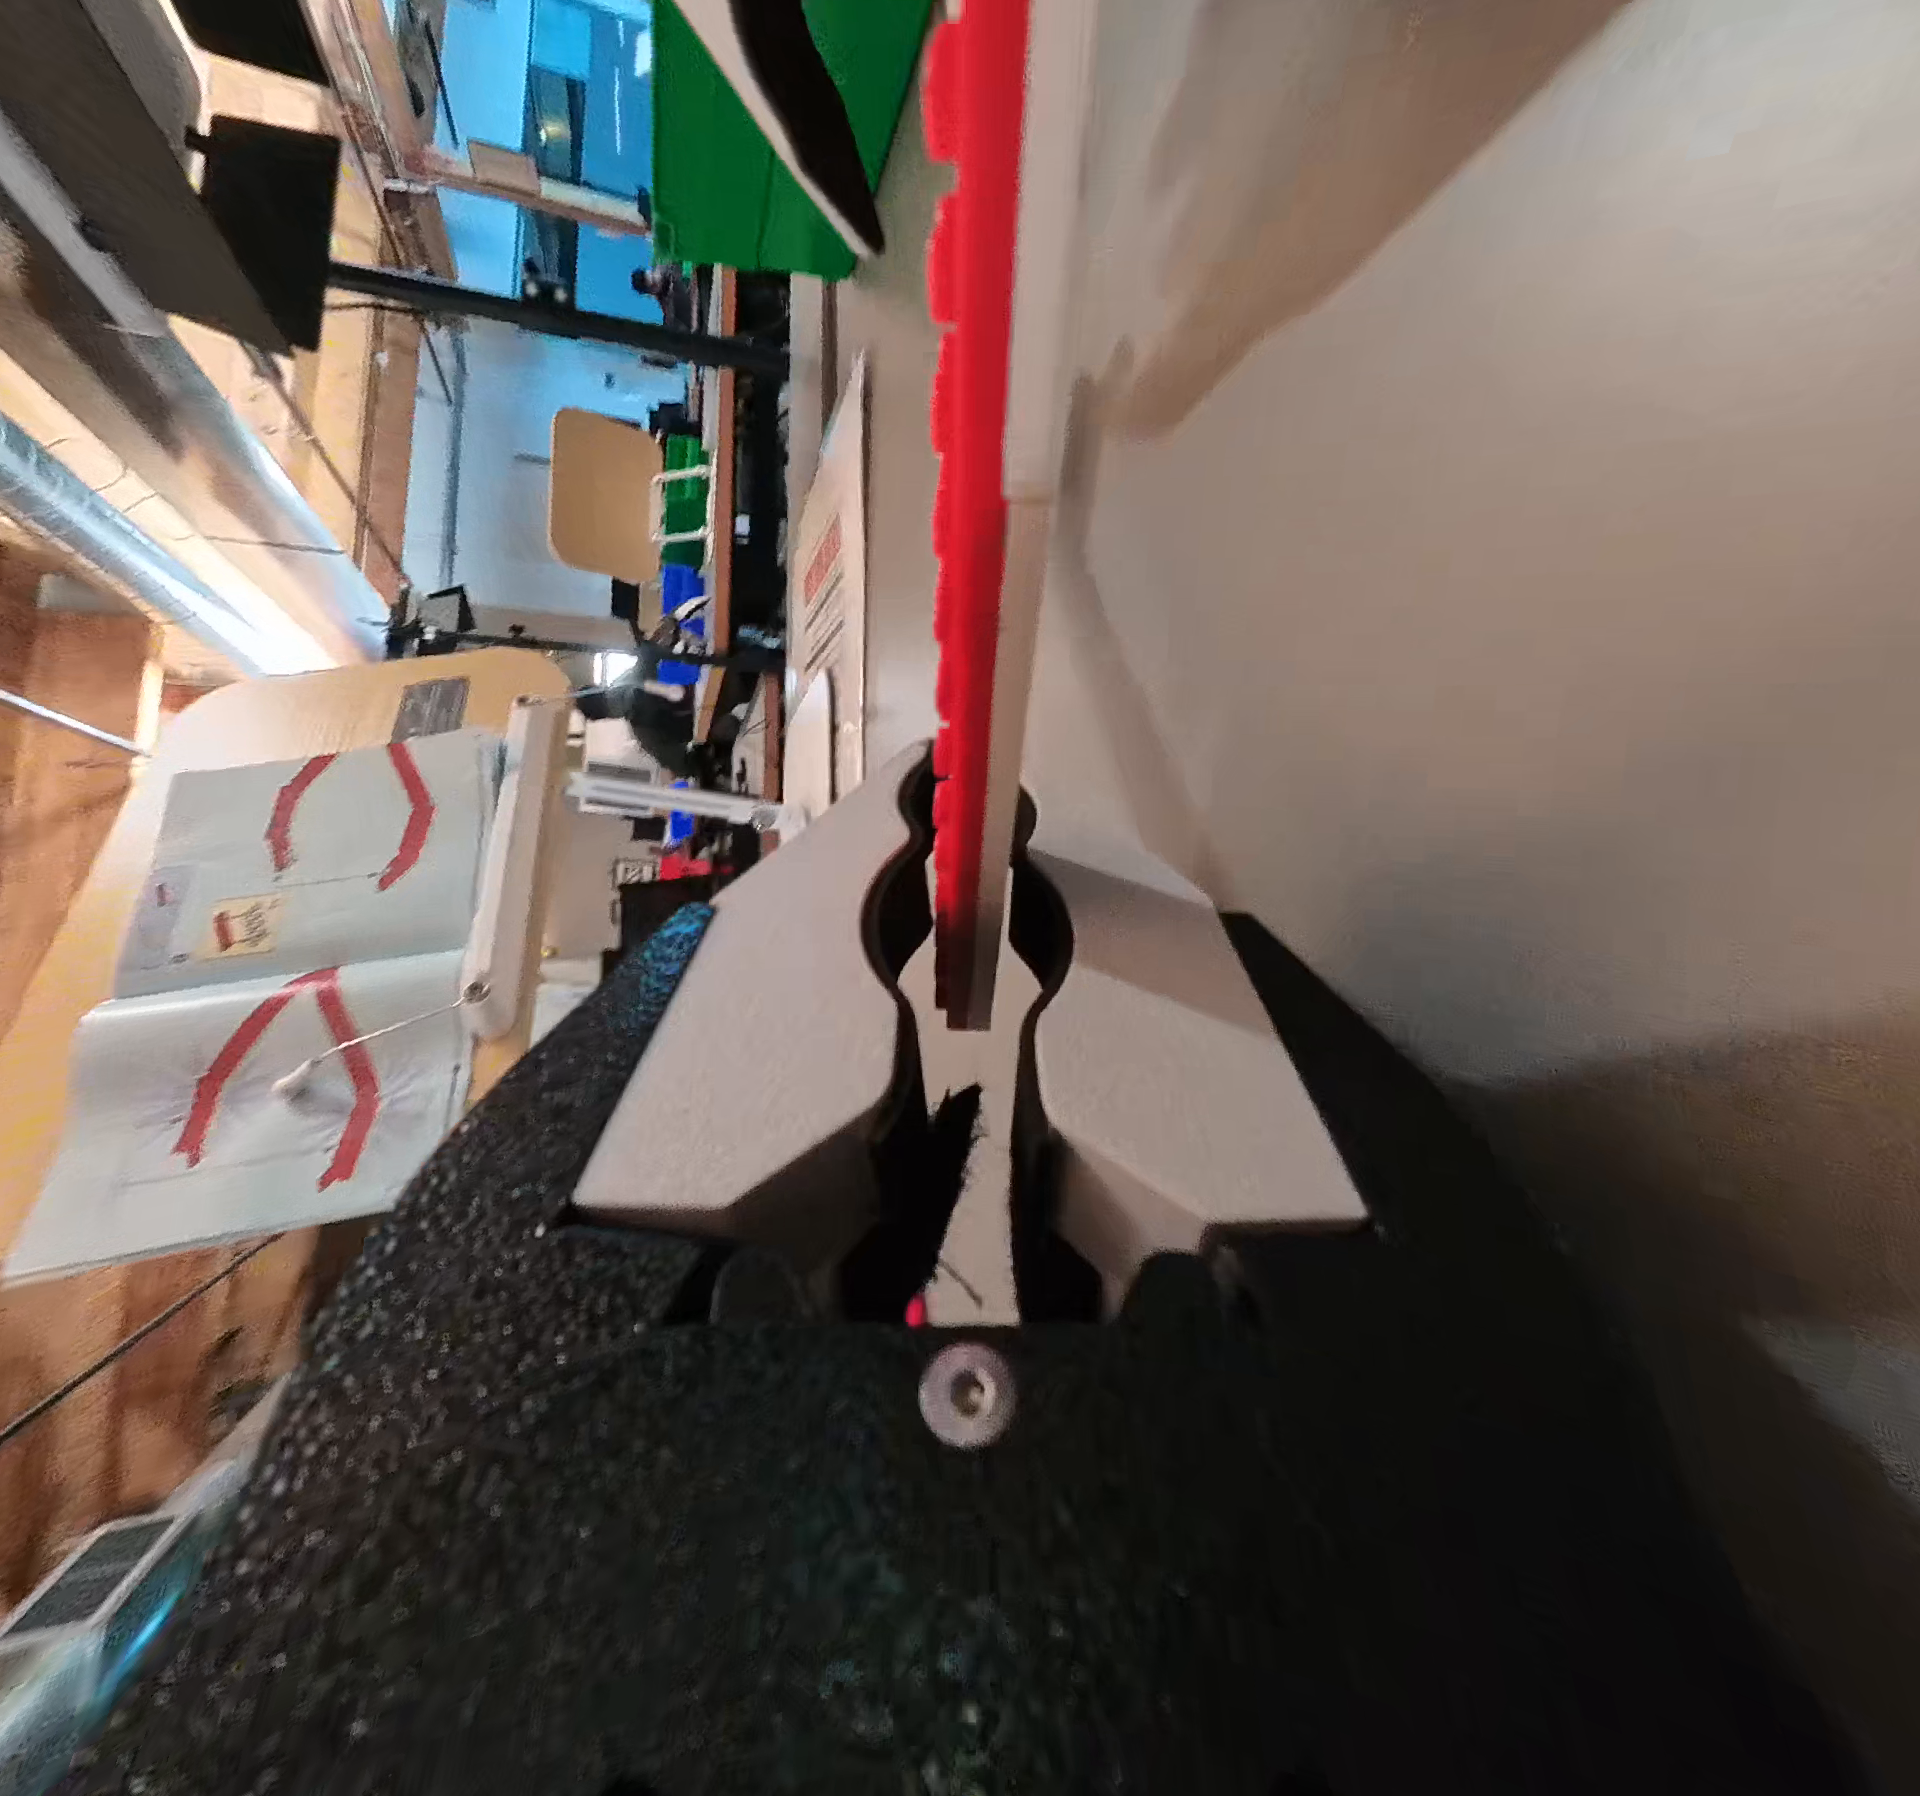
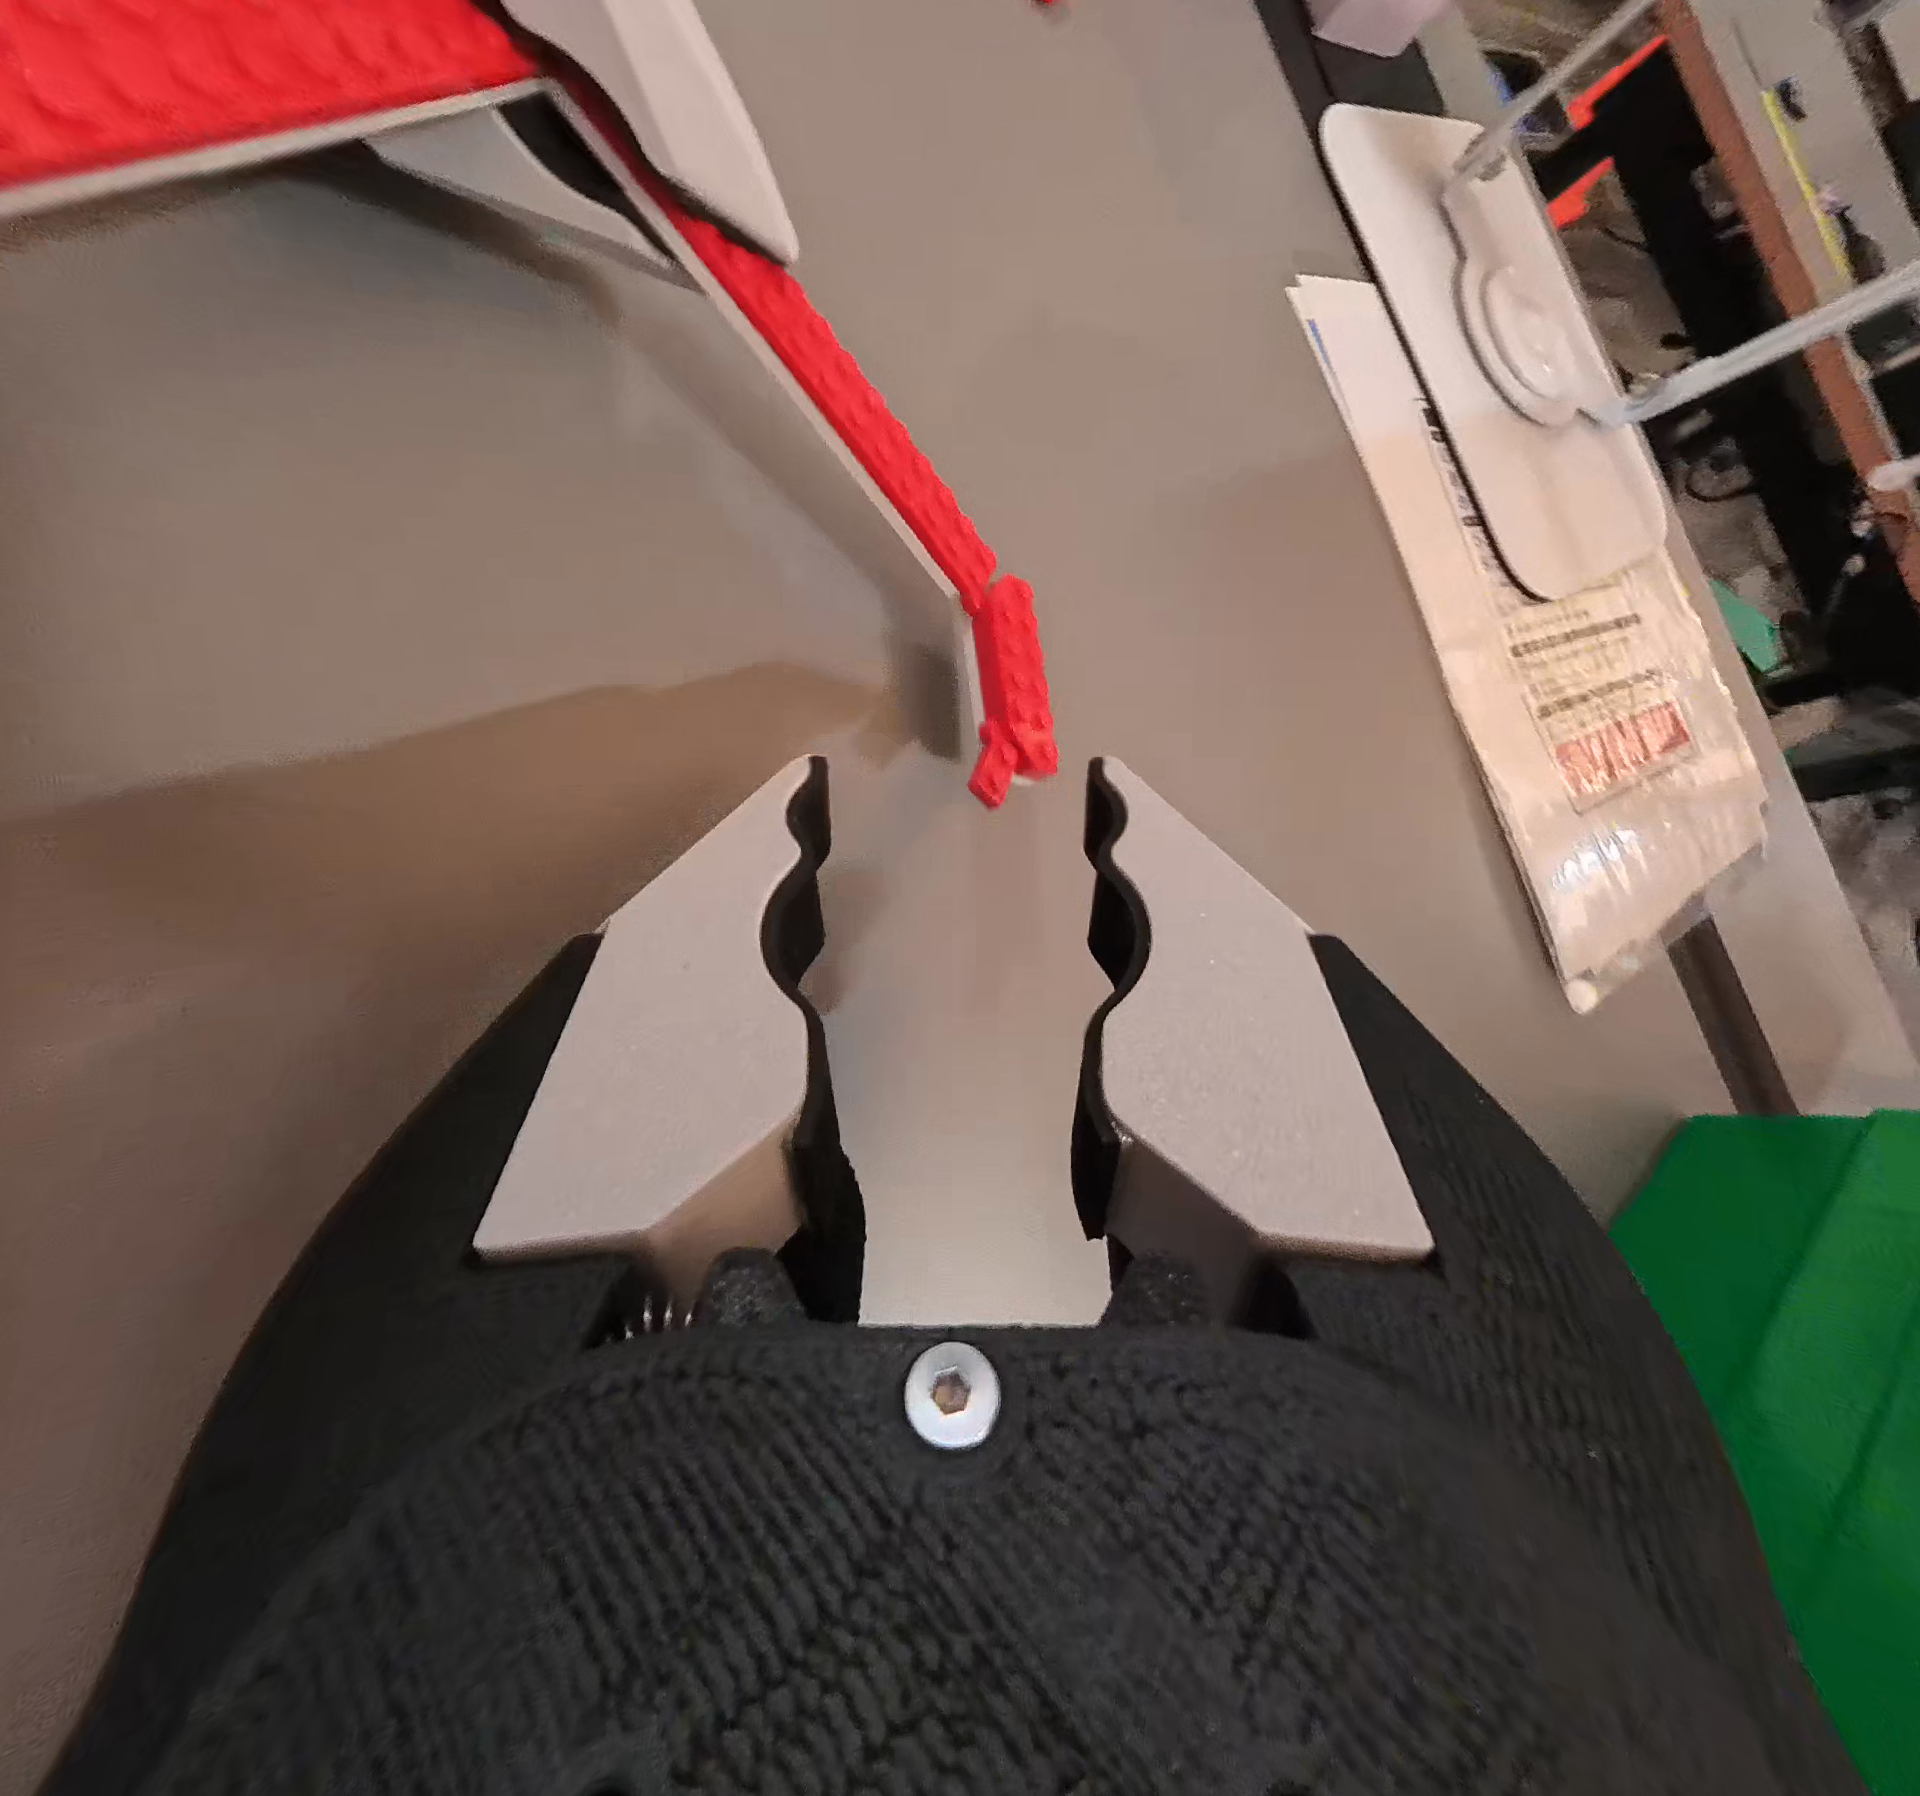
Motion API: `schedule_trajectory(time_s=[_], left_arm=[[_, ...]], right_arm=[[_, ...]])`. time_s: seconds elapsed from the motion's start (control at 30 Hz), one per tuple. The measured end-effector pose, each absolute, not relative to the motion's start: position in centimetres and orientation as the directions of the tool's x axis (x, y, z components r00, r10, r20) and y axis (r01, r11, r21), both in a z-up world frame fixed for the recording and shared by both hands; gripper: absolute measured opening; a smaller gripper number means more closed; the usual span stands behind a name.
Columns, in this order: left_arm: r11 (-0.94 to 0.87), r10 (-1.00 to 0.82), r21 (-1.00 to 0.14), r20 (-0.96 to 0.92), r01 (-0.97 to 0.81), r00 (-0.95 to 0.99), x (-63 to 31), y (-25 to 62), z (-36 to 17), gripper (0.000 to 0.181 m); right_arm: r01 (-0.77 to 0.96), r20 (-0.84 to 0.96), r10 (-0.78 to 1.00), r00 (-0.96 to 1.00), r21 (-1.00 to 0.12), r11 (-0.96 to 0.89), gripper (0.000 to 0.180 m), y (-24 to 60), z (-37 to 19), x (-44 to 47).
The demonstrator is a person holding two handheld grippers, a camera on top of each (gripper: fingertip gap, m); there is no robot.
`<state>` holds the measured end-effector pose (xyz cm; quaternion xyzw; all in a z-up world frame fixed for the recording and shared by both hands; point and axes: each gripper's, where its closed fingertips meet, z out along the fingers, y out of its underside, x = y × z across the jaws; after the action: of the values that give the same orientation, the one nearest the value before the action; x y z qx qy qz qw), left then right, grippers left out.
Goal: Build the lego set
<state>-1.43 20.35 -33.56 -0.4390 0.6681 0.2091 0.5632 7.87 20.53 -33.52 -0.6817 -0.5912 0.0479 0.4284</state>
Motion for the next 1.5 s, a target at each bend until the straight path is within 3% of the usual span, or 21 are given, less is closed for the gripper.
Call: schedule_trajectory(time_s=[0.2,0.4,0.5,0.67,0.8,0.93,1.13,1.33,1.5], left_arm=[[0.431,-0.38,-0.153,-0.924,-0.889,-0.026,-2.2,21.4,-35.0,0.01],[0.269,-0.639,-0.41,-0.753,-0.871,0.158,-2.1,20.1,-35.1,0.046],[0.142,-0.743,-0.525,-0.617,-0.839,0.26,-2.7,19.0,-34.8,0.054],[-0.03,-0.782,-0.629,-0.469,-0.777,0.41,-5.3,17.9,-34.3,0.067],[-0.124,-0.726,-0.732,-0.394,-0.67,0.564,-7.4,18.3,-33.4,0.095],[-0.133,-0.6,-0.778,-0.43,-0.614,0.675,-8.8,20.3,-30.9,0.123],[-0.066,-0.422,-0.846,-0.457,-0.53,0.783,-8.5,23.4,-26.1,0.159],[0.019,-0.268,-0.905,-0.415,-0.426,0.869,-7.8,24.7,-22.3,0.159],[0.088,-0.21,-0.914,-0.405,-0.396,0.89,-7.6,24.2,-20.4,0.159]], right_arm=[[0.674,0.446,0.785,0.43,-0.737,0.049,0.048,22.9,-33.3,8.5],[0.607,0.538,0.639,0.55,-0.783,0.136,0.044,25.3,-32.2,9.6],[0.612,0.577,0.592,0.562,-0.772,0.173,0.044,25.7,-31.7,10.2],[0.577,0.57,0.579,0.582,-0.792,0.199,0.044,25.8,-30.8,10.5],[0.532,0.581,0.56,0.591,-0.802,0.272,0.047,25.3,-28.9,10.2],[0.418,0.522,0.6,0.606,-0.851,0.318,0.066,23.6,-25.0,8.0],[0.12,0.356,0.737,0.574,-0.927,0.355,0.124,17.3,-16.0,0.5],[0.046,0.343,0.777,0.528,-0.925,0.378,0.157,10.8,-12.1,-6.9],[0.179,0.414,0.716,0.562,-0.906,0.383,0.16,10.5,-14.1,-9.1]])
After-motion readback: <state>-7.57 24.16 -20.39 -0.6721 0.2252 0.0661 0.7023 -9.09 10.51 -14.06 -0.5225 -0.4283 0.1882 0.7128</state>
